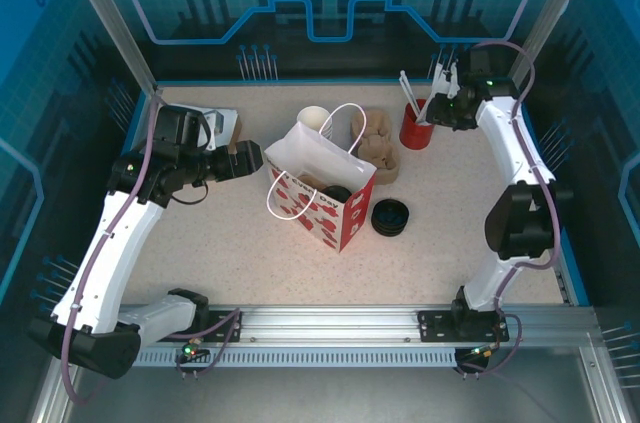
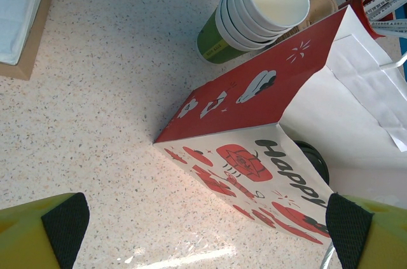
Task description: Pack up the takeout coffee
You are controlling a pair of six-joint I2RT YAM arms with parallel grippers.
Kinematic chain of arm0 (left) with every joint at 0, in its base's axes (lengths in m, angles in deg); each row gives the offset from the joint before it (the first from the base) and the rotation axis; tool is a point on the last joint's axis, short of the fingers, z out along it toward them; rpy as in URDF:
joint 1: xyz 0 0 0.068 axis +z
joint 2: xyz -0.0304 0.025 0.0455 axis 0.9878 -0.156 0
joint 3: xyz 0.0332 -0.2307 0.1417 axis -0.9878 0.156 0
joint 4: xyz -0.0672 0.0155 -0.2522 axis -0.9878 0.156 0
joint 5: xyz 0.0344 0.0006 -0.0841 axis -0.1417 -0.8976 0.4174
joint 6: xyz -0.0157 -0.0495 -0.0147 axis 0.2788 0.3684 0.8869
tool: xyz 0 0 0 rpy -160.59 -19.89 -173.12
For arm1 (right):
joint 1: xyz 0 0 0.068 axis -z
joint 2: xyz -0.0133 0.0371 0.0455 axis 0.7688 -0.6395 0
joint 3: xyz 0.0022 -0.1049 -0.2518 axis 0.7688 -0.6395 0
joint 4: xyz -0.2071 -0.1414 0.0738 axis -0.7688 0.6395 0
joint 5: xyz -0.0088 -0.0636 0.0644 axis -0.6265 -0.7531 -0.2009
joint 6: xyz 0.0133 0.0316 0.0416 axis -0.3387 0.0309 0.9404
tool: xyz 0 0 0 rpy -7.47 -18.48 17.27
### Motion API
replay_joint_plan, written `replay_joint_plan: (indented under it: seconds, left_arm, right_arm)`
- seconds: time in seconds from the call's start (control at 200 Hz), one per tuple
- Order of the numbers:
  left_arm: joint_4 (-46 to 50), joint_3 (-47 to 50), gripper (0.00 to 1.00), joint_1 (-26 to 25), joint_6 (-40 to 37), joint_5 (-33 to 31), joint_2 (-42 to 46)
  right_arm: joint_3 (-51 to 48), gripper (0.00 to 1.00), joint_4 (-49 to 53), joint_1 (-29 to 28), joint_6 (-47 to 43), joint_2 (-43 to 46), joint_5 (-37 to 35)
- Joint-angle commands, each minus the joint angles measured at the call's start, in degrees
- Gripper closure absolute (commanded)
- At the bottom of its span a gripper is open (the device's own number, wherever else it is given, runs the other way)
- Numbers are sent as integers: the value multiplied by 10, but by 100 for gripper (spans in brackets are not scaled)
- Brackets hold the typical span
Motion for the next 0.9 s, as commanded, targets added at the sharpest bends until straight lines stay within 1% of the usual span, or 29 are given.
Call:
replay_joint_plan:
  seconds: [0.0, 0.095, 0.285, 0.415, 0.56, 0.896]
  left_arm:
    - [5, 2, 1, 6, -14, -6, -1]
    - [5, 3, 1, 6, -15, -5, 0]
    - [4, 10, 1, 6, -12, -5, 4]
    - [4, 11, 1, 6, -11, -5, 6]
    - [5, 11, 1, 6, -12, -6, 7]
    - [0, 16, 1, 6, -13, -4, 9]
  right_arm:
    - [19, 58, -10, -2, 11, -18, -2]
    - [24, 61, -10, -3, 9, -28, -1]
    - [37, 71, -5, -7, 4, -45, -4]
    - [46, 80, -3, -10, -1, -47, -8]
    - [62, 87, 16, -21, -13, -36, -23]
    - [54, 90, 71, -45, -37, 59, -76]
